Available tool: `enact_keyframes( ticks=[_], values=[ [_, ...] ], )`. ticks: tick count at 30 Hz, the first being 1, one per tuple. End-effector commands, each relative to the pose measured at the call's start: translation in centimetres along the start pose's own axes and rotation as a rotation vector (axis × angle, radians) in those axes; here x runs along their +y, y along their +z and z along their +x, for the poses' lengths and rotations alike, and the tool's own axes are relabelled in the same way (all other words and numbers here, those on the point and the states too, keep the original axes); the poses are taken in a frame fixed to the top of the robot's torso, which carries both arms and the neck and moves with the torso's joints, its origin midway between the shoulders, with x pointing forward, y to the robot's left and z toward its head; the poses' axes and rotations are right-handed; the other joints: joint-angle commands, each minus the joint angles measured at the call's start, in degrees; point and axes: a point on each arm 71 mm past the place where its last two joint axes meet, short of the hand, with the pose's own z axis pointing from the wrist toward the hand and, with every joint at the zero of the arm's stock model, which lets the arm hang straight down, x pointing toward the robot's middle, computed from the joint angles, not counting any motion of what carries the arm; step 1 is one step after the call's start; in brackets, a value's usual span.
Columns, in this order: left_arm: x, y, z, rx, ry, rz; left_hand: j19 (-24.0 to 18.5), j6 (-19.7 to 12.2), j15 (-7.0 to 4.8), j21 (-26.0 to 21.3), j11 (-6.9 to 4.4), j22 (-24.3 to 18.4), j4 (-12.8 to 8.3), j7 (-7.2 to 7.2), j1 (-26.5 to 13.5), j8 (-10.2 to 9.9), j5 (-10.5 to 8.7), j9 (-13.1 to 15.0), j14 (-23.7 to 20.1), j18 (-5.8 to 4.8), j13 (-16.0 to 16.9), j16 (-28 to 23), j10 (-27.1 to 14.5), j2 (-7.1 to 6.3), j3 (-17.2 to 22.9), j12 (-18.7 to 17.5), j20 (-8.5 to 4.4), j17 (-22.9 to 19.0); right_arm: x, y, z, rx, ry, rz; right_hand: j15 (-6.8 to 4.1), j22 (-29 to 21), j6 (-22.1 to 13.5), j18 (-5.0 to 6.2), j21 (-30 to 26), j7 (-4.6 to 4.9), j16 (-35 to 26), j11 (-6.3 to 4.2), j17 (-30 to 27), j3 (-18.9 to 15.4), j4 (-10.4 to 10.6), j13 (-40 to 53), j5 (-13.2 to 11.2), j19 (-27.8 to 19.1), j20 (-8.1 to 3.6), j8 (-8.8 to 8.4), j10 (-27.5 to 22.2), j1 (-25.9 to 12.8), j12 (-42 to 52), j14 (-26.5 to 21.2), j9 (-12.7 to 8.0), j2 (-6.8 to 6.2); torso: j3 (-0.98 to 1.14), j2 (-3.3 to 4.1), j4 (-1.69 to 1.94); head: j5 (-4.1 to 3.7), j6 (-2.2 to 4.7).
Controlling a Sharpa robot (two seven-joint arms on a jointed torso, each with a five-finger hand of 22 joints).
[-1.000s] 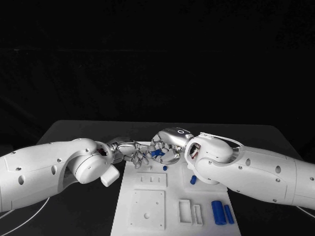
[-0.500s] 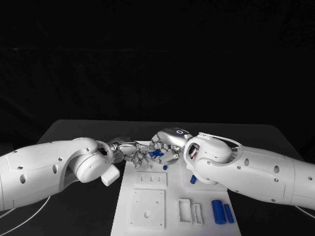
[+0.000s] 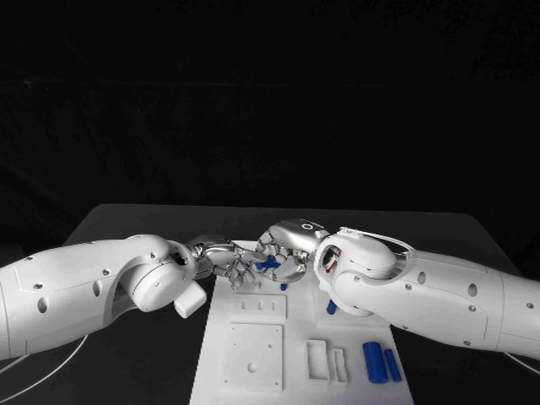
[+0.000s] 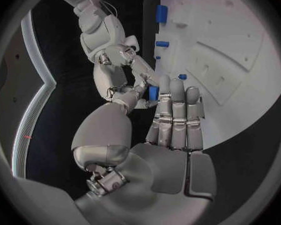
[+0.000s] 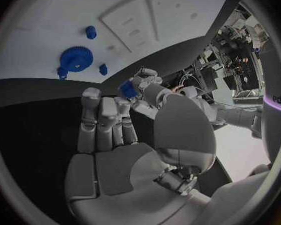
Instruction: Assemble the parts on the task board
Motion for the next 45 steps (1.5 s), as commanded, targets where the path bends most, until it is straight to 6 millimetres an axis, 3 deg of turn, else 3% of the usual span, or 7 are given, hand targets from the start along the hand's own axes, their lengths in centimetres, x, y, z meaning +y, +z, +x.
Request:
enact_keyframes(
  ticks=[1, 12, 20, 21, 30, 32, 45],
  values=[
    [-0.59, 0.09, 0.58, 0.032, 0.014, 0.024, -0.2, 0.5, -0.08, 0.2, -0.12, -0.1, -1.1, -0.08, 0.7, 0.3, -0.07, 0.0, -0.1, 0.24, 0.2, 0.3, 0.3, 0.73, 0.3, -0.3, -2.52, -0.1, 0.52, 0.06, 0.33, 0.022, 0.000, -0.026, -0.22, 0.9, 1.8, 1.79, 0.3, 1.46, -0.2, -0.03, 0.1, -0.3, -0.2, 0.0, 0.2, 0.2, -0.34, 0.26, 0.2, 0.2, -0.2, 0.0, 0.0, -0.46, 0.03, -0.02, 0.01, -0.02, -0.09],
    [-0.56, 0.08, 0.52, 0.028, 0.021, 0.024, -0.1, 2.0, -0.10, 0.5, -0.46, -0.4, -5.8, -0.53, 3.3, 0.4, 2.03, -0.1, 0.1, -0.15, 1.3, 0.7, 1.2, 4.33, 2.4, -0.4, -2.59, -0.6, 0.50, 0.01, 0.37, 0.026, 0.000, -0.026, -0.22, 0.9, 1.8, 1.79, 0.3, 1.47, -0.2, -0.03, 0.1, -0.4, -0.2, 0.0, 0.2, 0.2, -0.34, 0.26, 0.2, 0.1, -0.2, 0.0, 0.0, -0.41, 0.06, -0.02, -0.04, 0.00, -0.13],
    [-0.55, 0.11, 0.40, 0.014, 0.028, 0.023, 0.0, 2.6, -0.14, 0.7, -0.66, -0.4, -7.3, -0.76, 3.3, 0.5, 3.24, -0.1, 0.2, -0.27, 1.7, 0.9, 1.7, 5.78, 3.0, -0.4, -2.64, -0.7, 0.62, -0.03, 0.38, 0.024, 0.001, -0.029, -0.21, 0.9, 1.8, 1.79, 0.3, 1.47, -0.2, -0.03, 0.1, -0.4, -0.2, 0.0, 0.2, 0.2, -0.33, 0.26, 0.2, 0.1, -0.2, 0.0, 0.1, -0.41, 0.08, -0.01, -0.05, 0.04, -0.19],
    [-0.55, 0.11, 0.38, 0.013, 0.028, 0.023, 0.1, 3.0, -0.16, 0.8, -0.76, -0.5, -7.7, -0.87, 2.8, 0.6, 5.28, 0.0, 0.2, -0.35, 2.0, 1.0, 2.0, 5.93, 3.2, -0.4, -2.64, -0.8, 0.65, -0.06, 0.38, 0.024, 0.002, -0.030, -0.21, 0.9, 1.8, 1.79, 0.3, 1.47, -0.2, -0.03, 0.1, -0.4, -0.2, 0.0, 0.2, 0.2, -0.33, 0.26, 0.2, 0.1, -0.2, 0.0, 0.1, -0.40, 0.07, -0.02, -0.04, 0.05, -0.20],
    [-0.58, 0.15, 0.26, -0.007, 0.019, 0.026, 0.2, 4.2, -0.37, 1.1, -1.08, -0.8, -9.2, -1.26, 0.6, 0.6, 10.47, 0.9, 0.5, -0.50, 2.9, 1.7, 2.9, 6.97, 3.8, -0.5, -2.86, -1.1, 0.60, -0.12, 0.43, 0.026, 0.002, -0.029, -0.21, 0.9, 1.8, 1.79, 0.3, 1.48, -0.2, -0.02, 0.1, -0.5, -0.2, 0.0, 0.2, 0.2, -0.32, 0.26, 0.2, 0.1, -0.2, 0.0, 0.1, -0.42, 0.05, -0.04, -0.03, 0.01, -0.25],
    [-0.57, 0.15, 0.26, -0.005, 0.019, 0.025, 0.2, 4.6, -0.41, 1.3, -1.25, -0.8, -10.3, -1.41, -1.7, 0.5, 13.42, 1.5, 0.4, -0.56, 3.4, 1.8, 3.2, 8.17, 3.5, -0.4, -2.93, -1.2, 0.58, -0.12, 0.43, 0.027, 0.002, -0.029, -0.20, 0.9, 1.8, 1.79, 0.3, 1.48, -0.2, -0.02, 0.1, -0.5, -0.2, 0.0, 0.2, 0.2, -0.32, 0.25, 0.2, 0.0, -0.2, 0.0, 0.1, -0.43, 0.06, -0.04, -0.02, 0.01, -0.26],
    [-0.54, 0.11, 0.52, 0.000, 0.046, 0.017, 1.0, 7.4, -1.74, 2.9, -2.65, -0.6, -11.1, -2.66, -5.0, 1.4, 17.09, 4.1, 2.0, -0.50, 5.8, 4.9, 5.6, 8.80, 3.8, 1.9, -3.88, -0.3, 0.45, -0.10, 0.58, 0.028, 0.004, -0.025, -0.19, 0.9, 1.8, 1.79, 0.3, 1.49, -0.2, -0.01, 0.1, -0.6, -0.3, 0.0, 0.2, 0.2, -0.30, 0.23, 0.2, 0.0, -0.2, 0.0, 0.1, -0.43, 0.07, -0.01, -0.02, 0.06, -0.34]
  ],
)
